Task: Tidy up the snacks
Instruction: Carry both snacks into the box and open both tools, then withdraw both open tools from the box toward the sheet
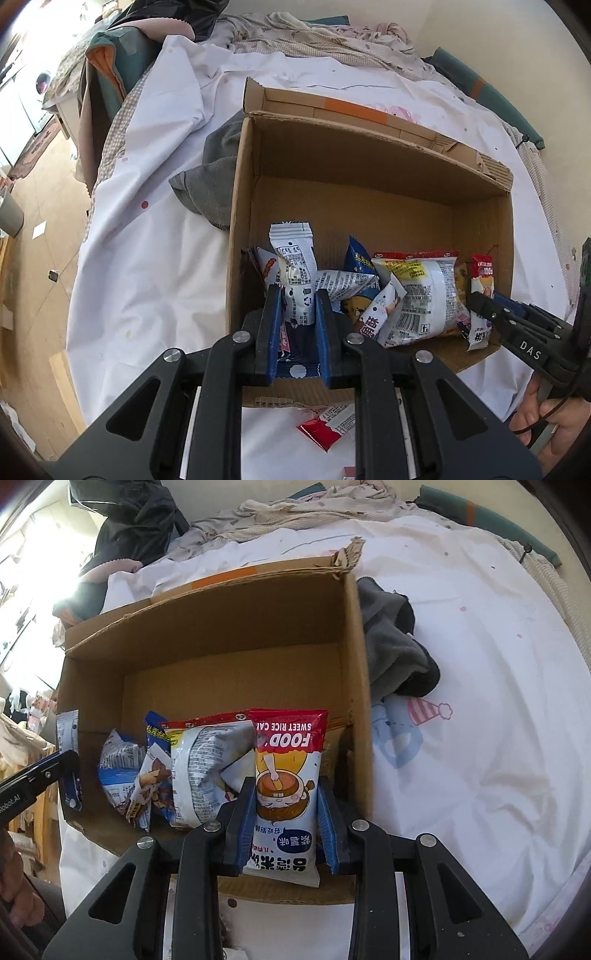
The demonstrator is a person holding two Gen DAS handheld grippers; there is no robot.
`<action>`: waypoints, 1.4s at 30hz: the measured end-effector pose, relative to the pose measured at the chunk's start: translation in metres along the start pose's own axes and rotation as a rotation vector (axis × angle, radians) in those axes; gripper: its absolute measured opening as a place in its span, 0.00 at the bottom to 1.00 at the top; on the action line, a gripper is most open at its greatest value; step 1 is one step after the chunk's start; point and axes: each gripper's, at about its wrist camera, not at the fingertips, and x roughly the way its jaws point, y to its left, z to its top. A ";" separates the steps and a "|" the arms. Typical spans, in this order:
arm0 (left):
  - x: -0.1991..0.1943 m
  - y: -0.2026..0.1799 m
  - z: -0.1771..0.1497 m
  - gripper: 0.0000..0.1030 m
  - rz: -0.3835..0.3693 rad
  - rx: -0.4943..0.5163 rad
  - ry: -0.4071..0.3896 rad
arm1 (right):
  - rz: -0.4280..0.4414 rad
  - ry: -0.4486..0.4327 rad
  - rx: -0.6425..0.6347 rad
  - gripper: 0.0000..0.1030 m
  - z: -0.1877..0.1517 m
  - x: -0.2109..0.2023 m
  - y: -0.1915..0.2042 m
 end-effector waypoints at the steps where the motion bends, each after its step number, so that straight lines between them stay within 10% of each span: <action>1: 0.001 0.000 0.000 0.14 0.005 0.003 0.002 | 0.006 -0.004 -0.001 0.32 0.000 -0.001 0.000; 18: 0.004 -0.004 -0.006 0.15 0.002 0.017 -0.007 | 0.074 -0.005 0.042 0.36 0.002 -0.004 -0.002; 21: 0.002 -0.006 -0.006 0.16 0.004 0.029 -0.014 | 0.079 -0.013 0.043 0.50 0.002 -0.006 0.000; 31: -0.014 -0.011 -0.008 0.69 -0.005 0.043 -0.090 | 0.118 -0.071 0.077 0.80 0.005 -0.020 -0.002; 42: -0.033 -0.005 -0.017 0.70 -0.004 0.044 -0.149 | 0.113 -0.127 0.086 0.87 -0.010 -0.046 0.000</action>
